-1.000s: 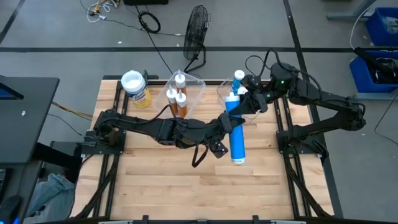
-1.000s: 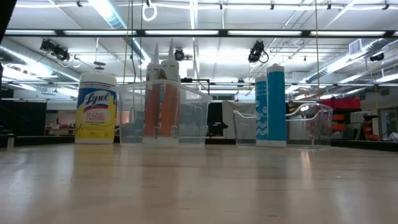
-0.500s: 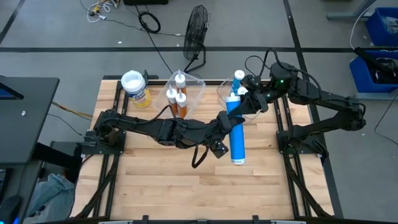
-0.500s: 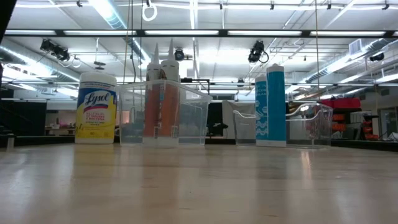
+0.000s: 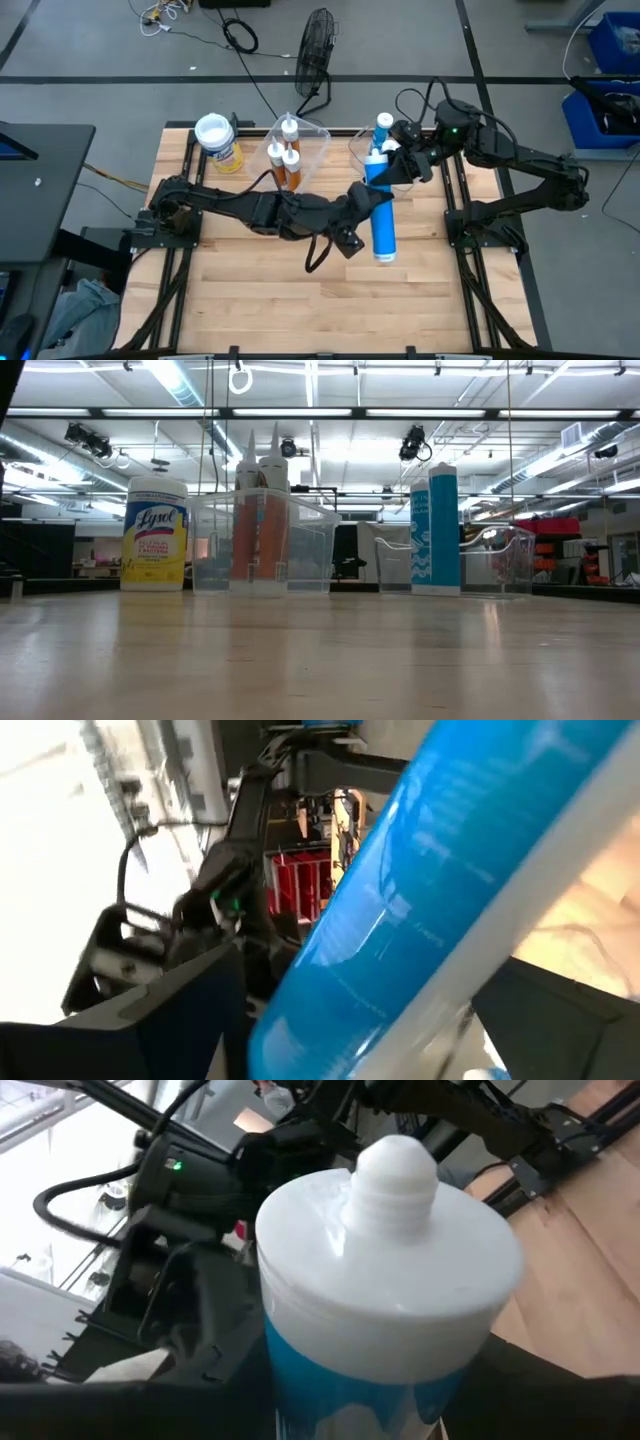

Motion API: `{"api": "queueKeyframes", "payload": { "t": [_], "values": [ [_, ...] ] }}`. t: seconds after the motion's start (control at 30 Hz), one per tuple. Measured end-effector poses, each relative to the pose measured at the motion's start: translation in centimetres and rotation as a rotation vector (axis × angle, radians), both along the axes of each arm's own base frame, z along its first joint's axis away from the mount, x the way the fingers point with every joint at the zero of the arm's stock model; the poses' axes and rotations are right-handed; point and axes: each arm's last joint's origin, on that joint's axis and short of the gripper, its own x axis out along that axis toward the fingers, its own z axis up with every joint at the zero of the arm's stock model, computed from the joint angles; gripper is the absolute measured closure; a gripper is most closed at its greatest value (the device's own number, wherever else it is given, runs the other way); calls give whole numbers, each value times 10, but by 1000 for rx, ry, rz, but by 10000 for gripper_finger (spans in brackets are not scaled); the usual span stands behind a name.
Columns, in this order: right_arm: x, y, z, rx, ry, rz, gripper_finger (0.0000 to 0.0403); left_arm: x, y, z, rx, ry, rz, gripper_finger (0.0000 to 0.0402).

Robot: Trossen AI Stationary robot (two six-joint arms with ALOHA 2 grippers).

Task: Pick & place silicon tubes, Sealant and Lysol wipes
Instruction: Put the blue sealant into the right transparent bin

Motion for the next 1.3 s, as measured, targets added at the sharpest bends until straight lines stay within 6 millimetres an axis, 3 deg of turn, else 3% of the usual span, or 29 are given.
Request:
{"api": "queueKeyframes", "payload": {
  "t": [0.13, 0.37, 0.73, 1.0, 1.13, 1.3],
  "values": [
    [0, -1, -3, 11, 30, -5, 193, 0, 0, -1, 110, 43, -20, 17],
    [-8, -7, -4, 33, 62, -30, 193, 0, 0, -2, 119, 60, -1, 17],
    [-52, 0, 2, 23, 115, -71, 193, -1, 3, -5, 17, 55, 72, 16],
    [-109, 11, 8, -97, 105, -307, 193, -3, 15, -11, -286, -56, 311, 16],
    [-129, 9, 5, -229, 142, -579, 193, -2, 24, -12, -583, -214, 395, 16],
    [-150, 5, -6, -440, 308, -901, 193, -1, 34, -13, -919, -395, 455, 16]
  ]
}}
